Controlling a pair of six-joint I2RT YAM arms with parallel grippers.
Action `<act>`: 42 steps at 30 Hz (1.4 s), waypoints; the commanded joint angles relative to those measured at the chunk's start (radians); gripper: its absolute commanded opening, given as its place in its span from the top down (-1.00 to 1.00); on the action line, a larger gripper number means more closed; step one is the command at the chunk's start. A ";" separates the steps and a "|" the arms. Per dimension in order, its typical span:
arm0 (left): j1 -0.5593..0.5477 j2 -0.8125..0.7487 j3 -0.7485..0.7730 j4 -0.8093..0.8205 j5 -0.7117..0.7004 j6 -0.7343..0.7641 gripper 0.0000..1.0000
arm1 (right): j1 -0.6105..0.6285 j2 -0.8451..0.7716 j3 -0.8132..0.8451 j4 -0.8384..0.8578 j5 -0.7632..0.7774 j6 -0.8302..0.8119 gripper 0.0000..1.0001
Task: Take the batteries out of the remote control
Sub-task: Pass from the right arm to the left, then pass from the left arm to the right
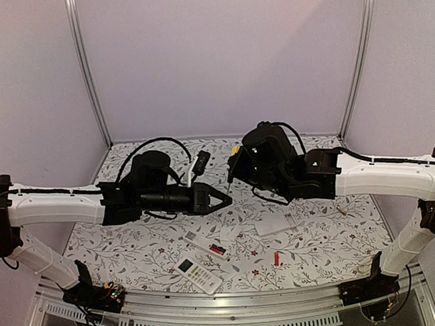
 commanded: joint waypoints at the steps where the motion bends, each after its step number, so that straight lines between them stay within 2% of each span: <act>1: -0.011 0.012 0.032 -0.019 -0.025 0.016 0.71 | 0.010 0.016 0.024 -0.003 0.017 -0.008 1.00; 9: -0.009 0.009 0.037 -0.047 -0.038 0.030 1.00 | 0.009 0.015 0.020 -0.014 0.022 -0.010 0.99; 11: -0.009 0.006 0.041 -0.065 -0.043 0.038 1.00 | 0.009 0.011 0.014 -0.021 0.025 -0.023 0.70; 14: -0.001 -0.011 0.032 -0.086 -0.044 0.050 1.00 | 0.004 -0.023 -0.023 -0.023 0.035 -0.060 -0.17; 15: 0.001 -0.017 0.026 -0.093 -0.043 0.058 1.00 | -0.001 -0.038 -0.040 -0.021 0.033 -0.076 -0.39; 17: 0.010 -0.035 0.008 -0.103 -0.028 0.079 1.00 | -0.020 -0.085 -0.069 -0.020 0.001 -0.133 -0.63; 19: 0.020 -0.054 -0.013 -0.110 -0.003 0.112 1.00 | -0.052 -0.124 -0.109 0.005 -0.085 -0.201 -0.76; 24: 0.031 -0.069 -0.027 -0.180 0.091 0.287 1.00 | -0.166 -0.240 -0.251 0.133 -0.454 -0.428 -0.86; 30: 0.027 -0.080 -0.016 -0.284 0.250 0.426 1.00 | -0.252 -0.365 -0.399 0.237 -0.840 -0.504 -0.89; 36: 0.025 -0.120 -0.036 -0.228 0.387 0.439 1.00 | -0.256 -0.411 -0.461 0.301 -1.014 -0.503 -0.80; 42: 0.020 -0.115 -0.015 -0.244 0.398 0.424 1.00 | -0.256 -0.412 -0.487 0.368 -1.080 -0.476 -0.57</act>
